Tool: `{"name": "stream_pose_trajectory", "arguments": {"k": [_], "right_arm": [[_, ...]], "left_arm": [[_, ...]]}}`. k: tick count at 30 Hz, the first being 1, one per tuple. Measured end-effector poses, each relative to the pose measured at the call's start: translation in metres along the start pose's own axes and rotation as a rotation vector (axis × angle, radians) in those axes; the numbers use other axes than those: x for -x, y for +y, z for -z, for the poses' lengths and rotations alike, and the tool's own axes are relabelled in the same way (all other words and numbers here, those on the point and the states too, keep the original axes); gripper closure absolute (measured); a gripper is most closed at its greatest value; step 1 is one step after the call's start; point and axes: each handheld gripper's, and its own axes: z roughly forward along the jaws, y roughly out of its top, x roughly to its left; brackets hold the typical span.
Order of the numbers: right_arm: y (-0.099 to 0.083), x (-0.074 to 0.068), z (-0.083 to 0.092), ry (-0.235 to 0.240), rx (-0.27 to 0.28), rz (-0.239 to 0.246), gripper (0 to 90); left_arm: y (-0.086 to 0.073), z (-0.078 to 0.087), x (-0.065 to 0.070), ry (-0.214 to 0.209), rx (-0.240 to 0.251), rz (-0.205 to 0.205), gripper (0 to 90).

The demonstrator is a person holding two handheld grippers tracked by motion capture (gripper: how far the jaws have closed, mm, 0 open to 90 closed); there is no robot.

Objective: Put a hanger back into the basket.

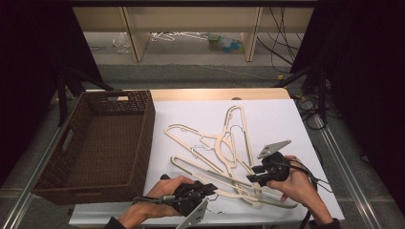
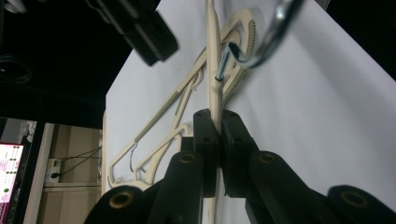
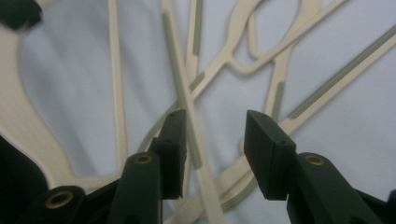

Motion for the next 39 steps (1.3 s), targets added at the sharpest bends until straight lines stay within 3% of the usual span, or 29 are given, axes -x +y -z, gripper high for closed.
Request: {"name": "stream_pose_trajectory", "arguments": {"k": [3,4,7,8,9,10,11,13,14,15,16,20,24,26,28,31,32,33,36,37,39], "right_arm": [[0.001,0.001,0.009,-0.031,0.038,-0.019,54.9],[0.002,0.004,0.016,-0.050,0.079,0.009,51.0],[0.004,0.003,0.025,-0.075,0.120,-0.006,47.3],[0.005,0.003,0.029,-0.084,0.131,-0.004,46.4],[0.007,0.002,0.038,-0.102,0.170,0.004,42.9],[0.007,0.002,0.038,-0.102,0.170,0.004,42.9],[0.010,0.002,0.048,-0.120,0.197,0.011,39.5],[0.010,0.002,0.053,-0.118,0.202,0.019,38.6],[0.011,0.002,0.063,-0.155,0.267,0.009,35.9],[0.011,0.002,0.068,-0.166,0.284,-0.005,35.3],[0.010,0.002,0.072,-0.182,0.296,-0.038,34.4],[0.005,0.007,0.082,-0.221,0.352,-0.063,31.2],[-0.002,0.010,0.093,-0.246,0.411,-0.095,27.4],[-0.006,0.010,0.099,-0.268,0.450,-0.109,26.2],[-0.009,0.008,0.104,-0.274,0.464,-0.106,25.9],[-0.012,0.003,0.106,-0.287,0.492,-0.106,24.9],[-0.015,-0.002,0.108,-0.274,0.487,-0.106,25.1],[-0.015,-0.002,0.108,-0.274,0.487,-0.106,25.1],[-0.023,-0.006,0.103,-0.257,0.477,-0.087,25.4],[-0.024,-0.006,0.102,-0.262,0.471,-0.082,25.5],[-0.027,-0.007,0.099,-0.254,0.454,-0.080,25.7]], "left_arm": [[0.001,0.002,0.000,-0.009,-0.013,0.033,85.8],[0.002,0.003,-0.003,-0.017,-0.014,0.029,85.8],[0.006,0.006,-0.012,0.013,0.009,-0.008,85.8],[0.009,0.008,-0.018,0.028,0.013,-0.060,85.8],[0.008,0.012,-0.018,0.028,-0.005,0.019,85.8],[0.008,0.012,-0.018,0.028,-0.005,0.019,85.8],[0.008,0.014,-0.019,0.025,-0.020,0.082,85.8],[0.009,0.015,-0.021,0.030,-0.029,0.087,85.8],[0.008,0.016,-0.026,0.035,-0.045,0.090,85.7],[0.008,0.016,-0.026,0.035,-0.045,0.090,85.7],[0.005,0.017,-0.028,0.028,-0.060,0.121,85.7],[0.000,0.021,-0.033,0.041,-0.091,0.221,85.8],[-0.003,0.023,-0.040,0.047,-0.118,0.250,85.8],[-0.009,0.023,-0.049,0.057,-0.145,0.305,85.8],[-0.014,0.023,-0.056,0.060,-0.151,0.350,85.8],[-0.019,0.025,-0.064,0.061,-0.172,0.378,85.8],[-0.023,0.025,-0.070,0.070,-0.145,0.452,85.8],[-0.023,0.025,-0.070,0.070,-0.145,0.452,85.8],[-0.029,0.030,-0.083,0.084,-0.107,0.571,85.8],[-0.029,0.030,-0.083,0.084,-0.107,0.571,85.8],[-0.032,0.034,-0.089,0.084,-0.084,0.623,85.9]]}}
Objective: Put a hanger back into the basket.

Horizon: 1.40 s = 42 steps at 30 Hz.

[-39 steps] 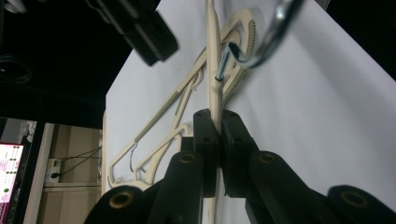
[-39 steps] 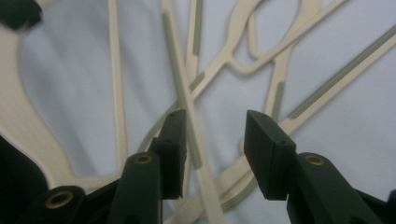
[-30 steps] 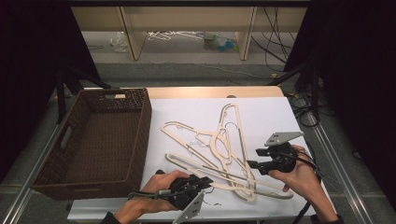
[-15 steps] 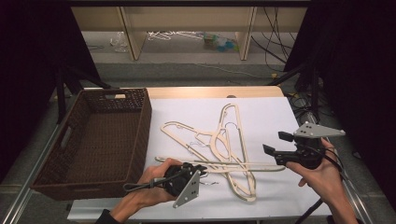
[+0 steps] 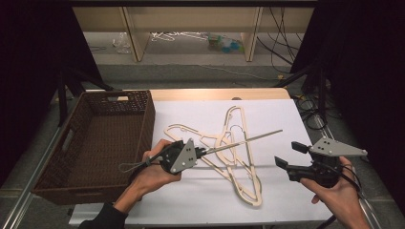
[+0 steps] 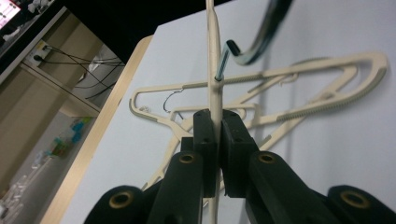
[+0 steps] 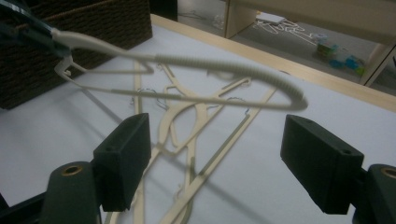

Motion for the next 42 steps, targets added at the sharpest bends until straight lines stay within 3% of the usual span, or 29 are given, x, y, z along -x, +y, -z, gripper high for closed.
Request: {"name": "stream_pose_trajectory", "arguments": {"k": [2,4,5,7,8,9,10,11,12,15,18,19,21,26,27,30,32,33,35,36,37,38,39,41,42], "right_arm": [[-0.002,0.000,-0.001,0.006,-0.006,0.007,25.7],[-0.004,-0.001,-0.002,0.015,-0.010,0.005,25.7],[-0.005,-0.001,-0.003,0.018,-0.010,0.003,25.7],[-0.006,-0.002,-0.004,0.015,-0.002,0.003,25.7],[-0.009,-0.003,-0.005,0.019,-0.005,0.006,25.6],[-0.009,-0.003,-0.005,0.019,-0.005,0.006,25.6],[-0.012,-0.006,-0.008,0.026,-0.002,0.006,25.7],[-0.013,-0.008,-0.008,0.036,-0.015,0.006,25.7],[-0.015,-0.009,-0.010,0.041,-0.019,0.013,25.7],[-0.020,-0.012,-0.014,0.057,-0.035,0.025,25.7],[-0.026,-0.013,-0.019,0.067,-0.052,0.030,25.5],[-0.028,-0.013,-0.020,0.067,-0.059,0.029,25.5],[-0.031,-0.014,-0.023,0.073,-0.071,0.030,25.5],[-0.034,-0.016,-0.026,0.087,-0.092,0.040,25.5],[-0.034,-0.016,-0.026,0.088,-0.091,0.041,25.5],[-0.035,-0.016,-0.026,0.091,-0.096,0.044,25.5],[-0.036,-0.016,-0.026,0.088,-0.093,0.053,25.5],[-0.037,-0.016,-0.026,0.088,-0.092,0.055,25.5],[-0.038,-0.016,-0.026,0.088,-0.098,0.047,25.5],[-0.038,-0.016,-0.026,0.089,-0.097,0.042,25.5],[-0.038,-0.016,-0.026,0.089,-0.097,0.042,25.5],[-0.040,-0.016,-0.027,0.087,-0.101,0.046,25.4],[-0.040,-0.016,-0.027,0.087,-0.101,0.046,25.4],[-0.041,-0.017,-0.028,0.088,-0.102,0.049,25.1],[-0.041,-0.017,-0.029,0.088,-0.103,0.048,25.0]], "left_arm": [[0.002,0.008,-0.010,-0.002,0.033,0.072,85.9],[0.003,0.013,-0.015,-0.008,0.041,0.095,85.9],[0.005,0.019,-0.020,-0.010,0.081,0.160,85.9],[0.007,0.023,-0.023,-0.010,0.094,0.180,85.9],[0.009,0.030,-0.027,-0.010,0.118,0.242,85.9],[0.009,0.030,-0.027,-0.010,0.118,0.242,85.8],[0.011,0.038,-0.032,-0.003,0.127,0.290,85.9],[0.011,0.038,-0.032,-0.003,0.127,0.290,85.8],[0.011,0.048,-0.037,0.008,0.140,0.349,85.9],[0.007,0.062,-0.045,-0.011,0.164,0.433,85.9],[0.006,0.071,-0.050,-0.023,0.177,0.478,85.9],[0.005,0.082,-0.055,-0.035,0.203,0.530,85.9],[0.005,0.093,-0.060,-0.049,0.230,0.577,85.9],[0.013,0.115,-0.064,-0.072,0.257,0.606,85.9],[0.017,0.127,-0.067,-0.072,0.268,0.619,85.9],[0.020,0.139,-0.072,-0.057,0.266,0.622,85.8],[0.022,0.160,-0.081,-0.021,0.258,0.612,85.9],[0.022,0.160,-0.081,-0.021,0.258,0.612,85.9],[0.022,0.173,-0.087,0.016,0.247,0.596,85.9],[0.019,0.186,-0.093,0.059,0.230,0.586,85.9],[0.019,0.186,-0.093,0.059,0.230,0.586,85.8],[0.011,0.196,-0.100,0.103,0.213,0.586,85.9],[0.011,0.196,-0.100,0.103,0.213,0.586,85.9],[-0.005,0.206,-0.108,0.158,0.187,0.598,85.9],[-0.005,0.206,-0.108,0.158,0.187,0.598,85.9]]}}
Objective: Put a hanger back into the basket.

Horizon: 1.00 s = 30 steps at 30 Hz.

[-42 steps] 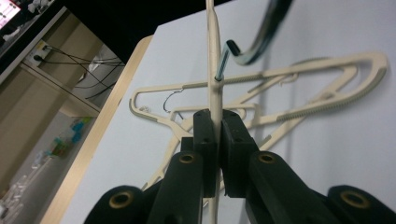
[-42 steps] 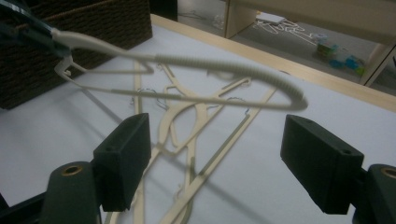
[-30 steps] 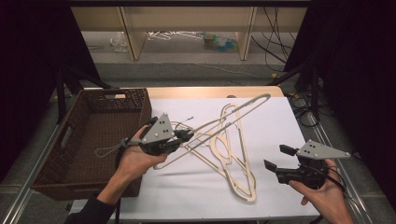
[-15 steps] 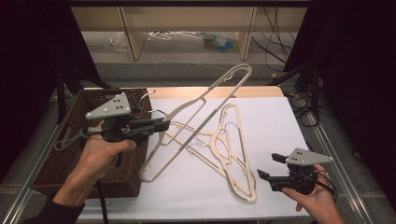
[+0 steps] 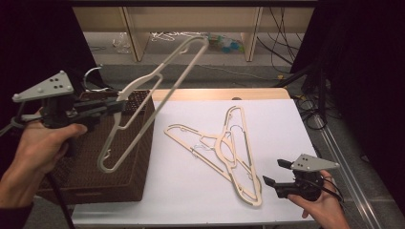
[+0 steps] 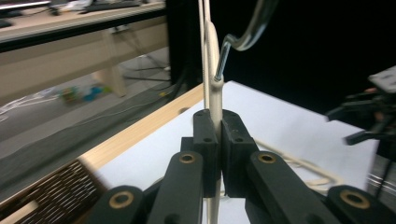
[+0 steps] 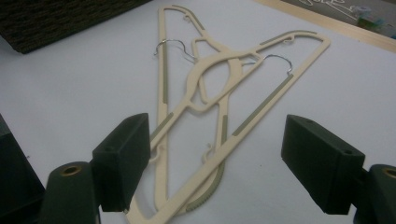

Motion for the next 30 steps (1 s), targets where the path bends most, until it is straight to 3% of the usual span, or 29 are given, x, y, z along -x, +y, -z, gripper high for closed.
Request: {"name": "stream_pose_trajectory", "arguments": {"k": [1,3,5,9,14,22,27,30], "right_arm": [[0.000,0.000,-0.001,0.001,-0.001,0.003,24.9],[-0.001,-0.001,-0.001,0.003,-0.005,0.001,24.9],[-0.001,-0.001,-0.001,0.007,-0.007,-0.004,24.8],[-0.001,-0.001,-0.002,0.006,-0.005,0.004,24.7],[-0.002,-0.002,-0.002,0.004,-0.012,-0.001,24.7],[-0.003,-0.001,-0.002,0.006,-0.016,-0.005,24.8],[-0.004,-0.001,-0.003,0.005,-0.019,-0.002,24.8],[-0.004,-0.001,-0.003,0.004,-0.019,-0.003,24.9]], "left_arm": [[-0.008,0.006,-0.012,0.046,-0.014,0.013,85.9],[-0.016,0.012,-0.028,0.077,-0.013,0.011,85.9],[-0.021,0.015,-0.033,0.102,-0.025,0.023,85.9],[-0.040,0.026,-0.054,0.167,-0.066,-0.010,85.9],[-0.055,0.028,-0.067,0.197,-0.098,-0.011,85.9],[-0.091,0.025,-0.089,0.235,-0.207,0.011,85.9],[-0.104,0.026,-0.099,0.253,-0.278,-0.003,85.9],[-0.110,0.027,-0.103,0.259,-0.294,0.014,85.8]]}}
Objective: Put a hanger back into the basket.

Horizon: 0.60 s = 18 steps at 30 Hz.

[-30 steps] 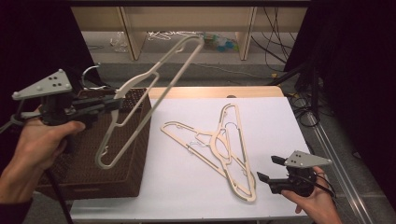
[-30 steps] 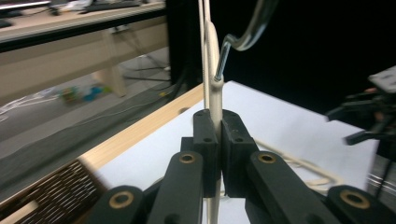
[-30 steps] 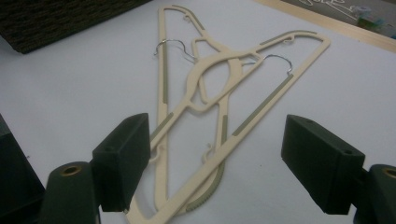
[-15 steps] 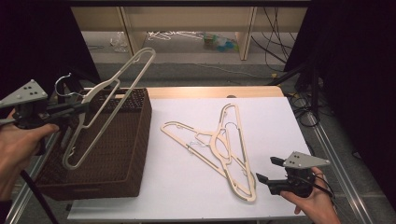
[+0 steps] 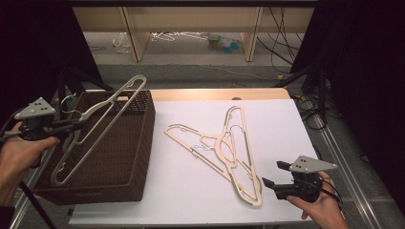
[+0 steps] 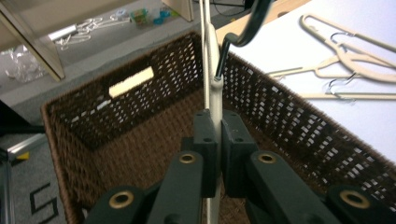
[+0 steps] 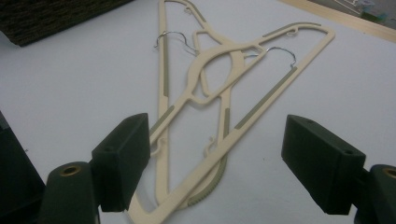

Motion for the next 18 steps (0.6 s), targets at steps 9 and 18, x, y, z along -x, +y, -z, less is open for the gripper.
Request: {"name": "stream_pose_trajectory", "arguments": {"k": [9,18], "right_arm": [[-0.001,0.000,-0.001,0.006,-0.006,-0.005,24.9],[-0.002,-0.001,-0.002,0.007,-0.008,0.001,24.9]], "left_arm": [[-0.022,-0.023,-0.009,-0.015,-0.071,-0.004,85.8],[-0.030,-0.045,-0.012,-0.055,-0.142,-0.042,85.8]]}}
